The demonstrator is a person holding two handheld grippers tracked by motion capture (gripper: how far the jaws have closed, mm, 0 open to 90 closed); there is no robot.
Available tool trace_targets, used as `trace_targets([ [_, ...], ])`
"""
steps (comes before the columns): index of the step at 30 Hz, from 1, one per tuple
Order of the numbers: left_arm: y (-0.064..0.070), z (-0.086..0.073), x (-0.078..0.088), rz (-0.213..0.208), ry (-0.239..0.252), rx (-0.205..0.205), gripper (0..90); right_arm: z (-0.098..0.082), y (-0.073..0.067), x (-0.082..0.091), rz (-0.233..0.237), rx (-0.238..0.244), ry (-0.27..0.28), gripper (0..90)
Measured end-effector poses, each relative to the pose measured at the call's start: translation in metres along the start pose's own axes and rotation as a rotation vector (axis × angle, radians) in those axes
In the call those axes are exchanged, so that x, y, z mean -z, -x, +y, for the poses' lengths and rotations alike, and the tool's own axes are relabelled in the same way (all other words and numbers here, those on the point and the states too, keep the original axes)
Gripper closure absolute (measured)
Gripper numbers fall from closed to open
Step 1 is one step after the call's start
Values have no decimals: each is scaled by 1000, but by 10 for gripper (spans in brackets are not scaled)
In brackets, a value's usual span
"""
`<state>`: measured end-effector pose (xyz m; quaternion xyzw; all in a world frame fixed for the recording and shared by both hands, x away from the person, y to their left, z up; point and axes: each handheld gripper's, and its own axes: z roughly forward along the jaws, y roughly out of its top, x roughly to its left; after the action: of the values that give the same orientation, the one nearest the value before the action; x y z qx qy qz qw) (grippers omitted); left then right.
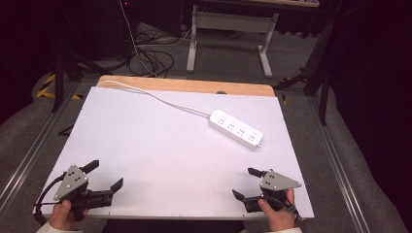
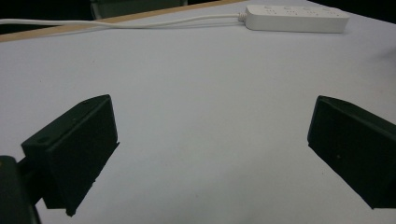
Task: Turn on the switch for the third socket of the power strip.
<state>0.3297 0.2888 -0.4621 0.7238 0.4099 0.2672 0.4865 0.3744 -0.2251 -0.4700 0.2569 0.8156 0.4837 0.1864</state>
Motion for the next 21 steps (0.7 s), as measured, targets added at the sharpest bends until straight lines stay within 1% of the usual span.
trace_targets([
  [2, 0, 0, 0, 4, 0, -8, 21, 0, 0, 0, 0, 1, 1, 106],
  [4, 1, 0, 0, 3, 1, -4, 21, 1, 0, 0, -1, 0, 2, 102],
  [10, 3, 0, 0, 17, -3, -43, 23, 1, 0, -1, 2, 0, -1, 101],
  [13, 4, 1, 1, 15, -5, -47, 22, 2, 0, -1, 0, 2, 2, 100],
  [15, 3, 1, 1, 14, -7, -47, 22, 2, -1, 0, 1, 2, 0, 99],
  [16, 2, 1, 1, 9, -7, -36, 22, 3, 0, 0, 3, 3, 0, 99],
  [17, 2, 1, 1, 9, -7, -36, 22, 3, 0, 0, 5, 4, -1, 100],
  [19, 1, 1, 1, -2, -5, -11, 22, 4, 0, 0, 3, 7, -4, 106],
  [21, 0, 1, 1, -6, -8, -7, 22, 4, 0, 0, 5, 3, -3, 109],
])
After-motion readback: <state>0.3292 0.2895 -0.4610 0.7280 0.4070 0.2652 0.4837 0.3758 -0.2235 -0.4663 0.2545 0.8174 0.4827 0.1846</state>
